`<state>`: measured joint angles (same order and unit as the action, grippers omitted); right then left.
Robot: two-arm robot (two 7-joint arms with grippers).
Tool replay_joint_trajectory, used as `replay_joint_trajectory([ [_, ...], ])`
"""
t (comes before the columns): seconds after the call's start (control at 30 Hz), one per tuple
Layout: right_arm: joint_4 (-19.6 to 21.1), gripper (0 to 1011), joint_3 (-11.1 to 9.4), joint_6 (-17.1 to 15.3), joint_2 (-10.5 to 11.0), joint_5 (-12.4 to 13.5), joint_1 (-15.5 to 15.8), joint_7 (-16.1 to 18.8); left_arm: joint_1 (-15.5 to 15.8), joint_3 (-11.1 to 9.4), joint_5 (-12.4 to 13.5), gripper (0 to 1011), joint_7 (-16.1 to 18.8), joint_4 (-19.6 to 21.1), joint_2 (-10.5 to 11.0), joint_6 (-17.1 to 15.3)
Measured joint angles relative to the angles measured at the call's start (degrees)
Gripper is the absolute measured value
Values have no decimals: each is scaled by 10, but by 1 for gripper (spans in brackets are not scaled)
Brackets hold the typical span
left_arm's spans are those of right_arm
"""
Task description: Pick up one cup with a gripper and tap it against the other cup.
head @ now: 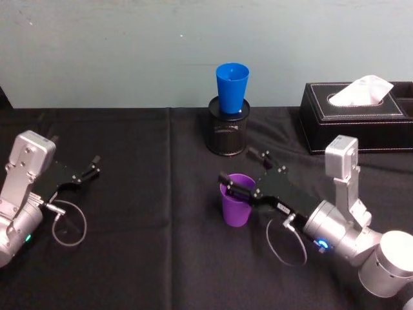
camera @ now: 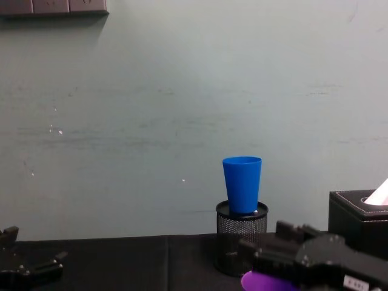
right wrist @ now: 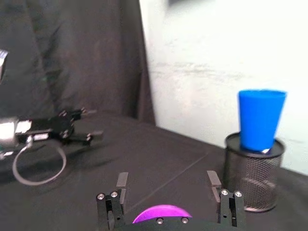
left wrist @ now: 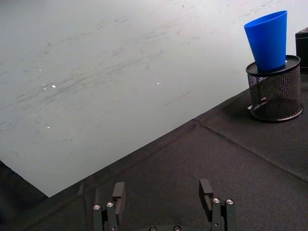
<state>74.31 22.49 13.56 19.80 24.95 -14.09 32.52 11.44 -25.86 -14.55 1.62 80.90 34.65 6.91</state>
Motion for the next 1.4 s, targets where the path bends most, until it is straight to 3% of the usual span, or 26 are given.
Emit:
replay_joint_trajectory([
  [0.13,25,1002,-9,-18,0,-12,6,-38,0,0,0,1000,0,0,0,0],
  [0.2,49,1002,-20,-49,-2,-32,15,-88,0,0,0,1000,0,0,0,0],
  [0.43,77,1003,-55,-100,-21,-56,35,-183,0,0,0,1000,0,0,0,0],
  [0.53,79,1003,-64,-113,-27,-64,39,-207,0,0,0,1000,0,0,0,0],
  [0.6,77,1003,-71,-140,-35,-78,40,-238,0,0,0,1000,0,0,0,0],
  [0.7,73,1002,-75,-160,-41,-86,40,-255,0,0,0,1000,0,0,0,0],
  [0.73,51,1002,-85,-187,-59,-106,33,-279,0,0,0,1000,0,0,0,0],
  [1.4,50,1003,-85,-187,-59,-107,32,-276,0,0,0,1000,0,0,0,0],
])
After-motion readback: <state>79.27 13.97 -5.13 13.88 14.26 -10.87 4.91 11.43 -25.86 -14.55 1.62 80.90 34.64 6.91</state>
